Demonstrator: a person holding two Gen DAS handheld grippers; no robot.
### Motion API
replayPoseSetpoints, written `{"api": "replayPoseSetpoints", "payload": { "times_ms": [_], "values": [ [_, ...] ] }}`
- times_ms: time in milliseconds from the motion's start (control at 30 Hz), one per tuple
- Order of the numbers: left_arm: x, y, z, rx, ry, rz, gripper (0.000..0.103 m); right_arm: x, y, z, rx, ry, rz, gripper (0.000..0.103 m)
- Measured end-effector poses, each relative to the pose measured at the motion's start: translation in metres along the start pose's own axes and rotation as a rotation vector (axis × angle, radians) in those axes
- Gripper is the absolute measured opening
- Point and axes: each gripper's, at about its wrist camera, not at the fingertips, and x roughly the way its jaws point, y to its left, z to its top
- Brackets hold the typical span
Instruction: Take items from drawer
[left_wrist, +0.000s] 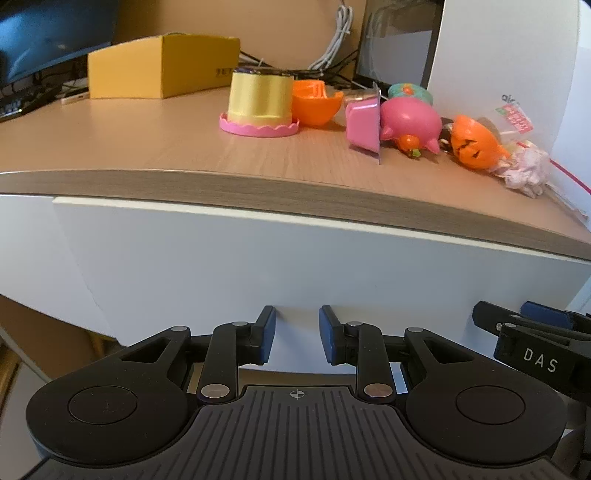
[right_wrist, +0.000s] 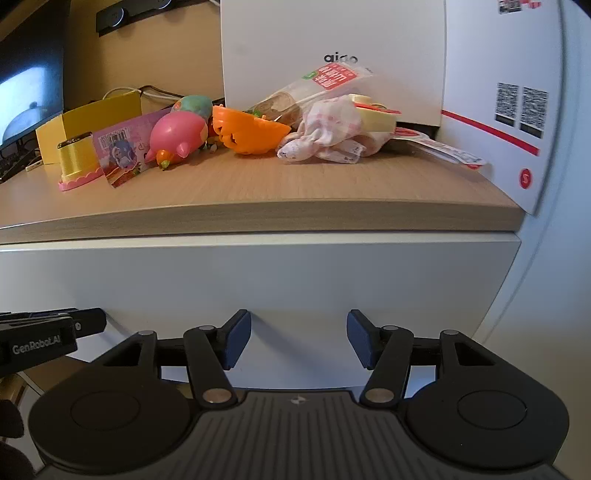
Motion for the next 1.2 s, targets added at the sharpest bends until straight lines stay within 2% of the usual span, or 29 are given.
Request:
{"api": "replayPoseSetpoints", "payload": {
  "times_ms": [233, 333, 433, 533, 700, 867, 1033, 1200],
  "values": [
    [0.009, -0.005, 0.002, 0.000, 0.049, -0.003, 0.029, 0.012, -0.004, 0.003, 0.035, 0.039, 0.025, 0.064],
    [0.008, -0.002, 0.004, -0.001, 0.054, -0.039, 0.029, 0.014, -0.004, 0.002, 0.043, 0.052, 0.028, 0.064],
    [0.003, 0.002, 0.004, 0.004, 0.038, -0.108, 0.032, 0.012, -0.002, 0.005, 0.038, 0.050, 0.032, 0.064],
    [-0.018, 0.003, 0.008, 0.036, 0.012, -0.112, 0.032, -0.002, 0.000, 0.010, 0.011, 0.044, 0.024, 0.064],
    [-0.095, 0.005, 0.004, -0.004, 0.024, -0.061, 0.032, -0.068, 0.002, 0.008, 0.050, 0.047, 0.021, 0.064],
    [-0.191, -0.005, -0.010, 0.009, -0.011, -0.097, 0.032, -0.164, 0.007, 0.008, 0.084, 0.033, 0.030, 0.064],
    [-0.250, -0.018, -0.021, 0.026, -0.086, -0.127, 0.032, -0.241, 0.013, -0.004, 0.065, -0.020, 0.037, 0.065],
    [-0.286, -0.030, -0.029, 0.065, -0.130, -0.106, 0.032, -0.271, 0.010, -0.010, 0.054, -0.071, 0.062, 0.066]
  ]
}}
